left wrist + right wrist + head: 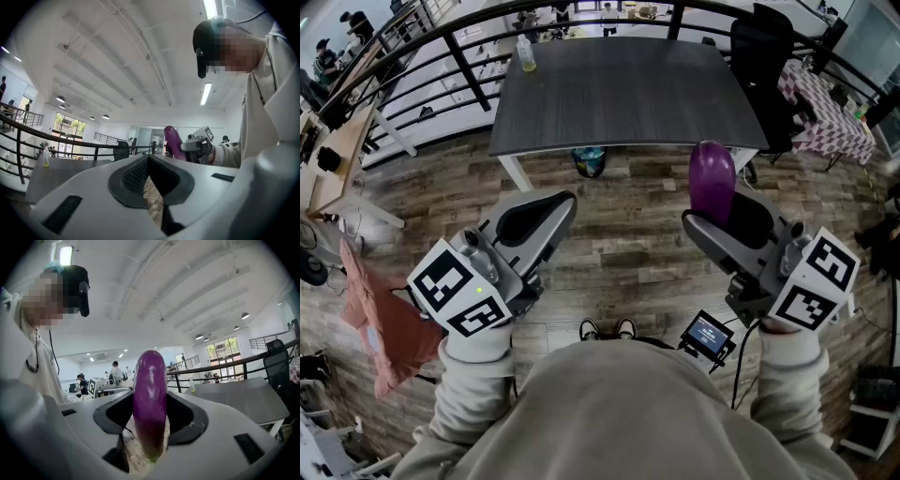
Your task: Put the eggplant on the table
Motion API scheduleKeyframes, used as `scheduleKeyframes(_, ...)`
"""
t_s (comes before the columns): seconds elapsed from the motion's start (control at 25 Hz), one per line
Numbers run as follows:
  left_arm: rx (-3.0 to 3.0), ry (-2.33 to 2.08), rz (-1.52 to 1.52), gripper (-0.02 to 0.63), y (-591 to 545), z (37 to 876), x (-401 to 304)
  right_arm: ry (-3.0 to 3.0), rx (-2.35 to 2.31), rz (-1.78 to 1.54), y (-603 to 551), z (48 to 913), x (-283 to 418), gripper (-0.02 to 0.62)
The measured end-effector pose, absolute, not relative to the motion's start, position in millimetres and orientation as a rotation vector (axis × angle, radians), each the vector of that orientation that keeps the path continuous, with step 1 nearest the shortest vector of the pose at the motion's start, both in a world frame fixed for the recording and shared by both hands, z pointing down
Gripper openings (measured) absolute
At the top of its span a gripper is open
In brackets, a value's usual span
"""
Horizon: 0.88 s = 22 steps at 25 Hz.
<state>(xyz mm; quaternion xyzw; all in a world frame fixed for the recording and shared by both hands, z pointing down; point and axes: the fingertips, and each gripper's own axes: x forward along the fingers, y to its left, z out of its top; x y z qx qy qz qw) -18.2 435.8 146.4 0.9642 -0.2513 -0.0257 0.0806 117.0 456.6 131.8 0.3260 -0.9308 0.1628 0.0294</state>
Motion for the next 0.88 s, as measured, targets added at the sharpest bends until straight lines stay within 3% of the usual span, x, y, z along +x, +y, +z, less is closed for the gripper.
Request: scheduleKeyframes(0.88,2.848,-0.797,-0.06,0.006,456,141,17,-2.936,0.906,0.635,464,132,149,0.221)
